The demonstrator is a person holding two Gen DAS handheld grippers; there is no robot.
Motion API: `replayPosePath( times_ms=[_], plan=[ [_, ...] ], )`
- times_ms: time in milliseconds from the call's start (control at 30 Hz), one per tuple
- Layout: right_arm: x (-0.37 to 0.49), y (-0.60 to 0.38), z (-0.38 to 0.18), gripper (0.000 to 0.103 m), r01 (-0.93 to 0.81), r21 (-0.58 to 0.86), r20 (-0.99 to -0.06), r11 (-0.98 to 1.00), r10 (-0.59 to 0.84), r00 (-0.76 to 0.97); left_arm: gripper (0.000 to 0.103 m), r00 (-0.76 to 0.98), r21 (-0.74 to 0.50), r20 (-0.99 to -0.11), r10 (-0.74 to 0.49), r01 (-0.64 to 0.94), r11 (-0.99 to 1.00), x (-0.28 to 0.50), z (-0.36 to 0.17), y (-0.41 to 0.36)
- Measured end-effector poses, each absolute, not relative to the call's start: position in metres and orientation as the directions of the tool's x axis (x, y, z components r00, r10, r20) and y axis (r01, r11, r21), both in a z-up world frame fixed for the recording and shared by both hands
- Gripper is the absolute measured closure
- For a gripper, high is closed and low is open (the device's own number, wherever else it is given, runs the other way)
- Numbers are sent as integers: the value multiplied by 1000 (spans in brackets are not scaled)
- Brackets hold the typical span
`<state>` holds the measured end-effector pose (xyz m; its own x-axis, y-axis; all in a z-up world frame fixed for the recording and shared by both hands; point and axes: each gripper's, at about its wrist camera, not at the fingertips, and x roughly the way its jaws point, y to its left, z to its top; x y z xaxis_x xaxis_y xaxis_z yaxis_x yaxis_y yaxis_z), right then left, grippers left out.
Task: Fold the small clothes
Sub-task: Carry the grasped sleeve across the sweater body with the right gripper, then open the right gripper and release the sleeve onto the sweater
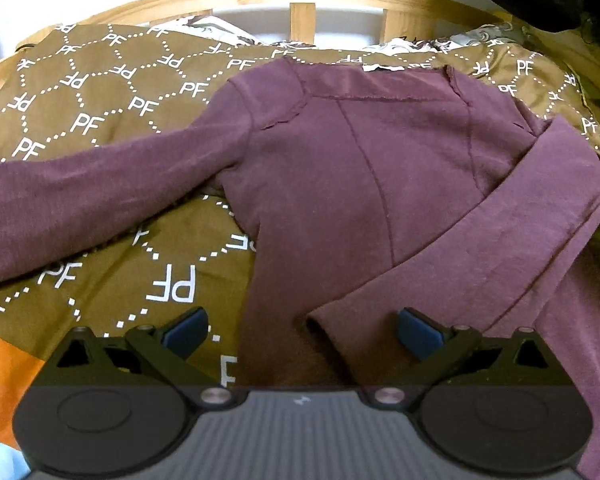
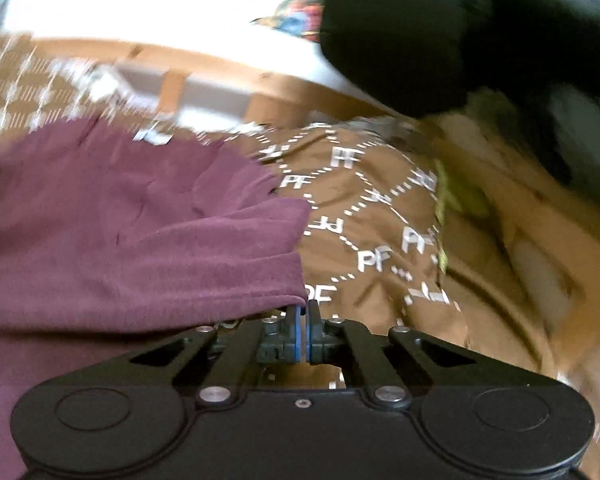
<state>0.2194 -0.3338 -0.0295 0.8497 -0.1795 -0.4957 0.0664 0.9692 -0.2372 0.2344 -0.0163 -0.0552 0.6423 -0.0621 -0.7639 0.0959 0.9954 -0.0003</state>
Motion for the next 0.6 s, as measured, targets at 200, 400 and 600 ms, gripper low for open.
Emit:
replayPosePath(
  times_ms=[200,400,600],
  plan=[
    [228,-364,-52,103,97,-72,-642,993,-121,757,0,593,21,-803,-58,125,992,233,-68,-21],
    [218,-377,-29,77,153,-42,-614,987,-147,776,0,598,1,-797,-81,135,991,228,-74,-16],
    [257,-388,-14,51,97,156,-590,983,14,808,0,601,-11,-794,-92,138,990,228,-75,-14]
  ],
)
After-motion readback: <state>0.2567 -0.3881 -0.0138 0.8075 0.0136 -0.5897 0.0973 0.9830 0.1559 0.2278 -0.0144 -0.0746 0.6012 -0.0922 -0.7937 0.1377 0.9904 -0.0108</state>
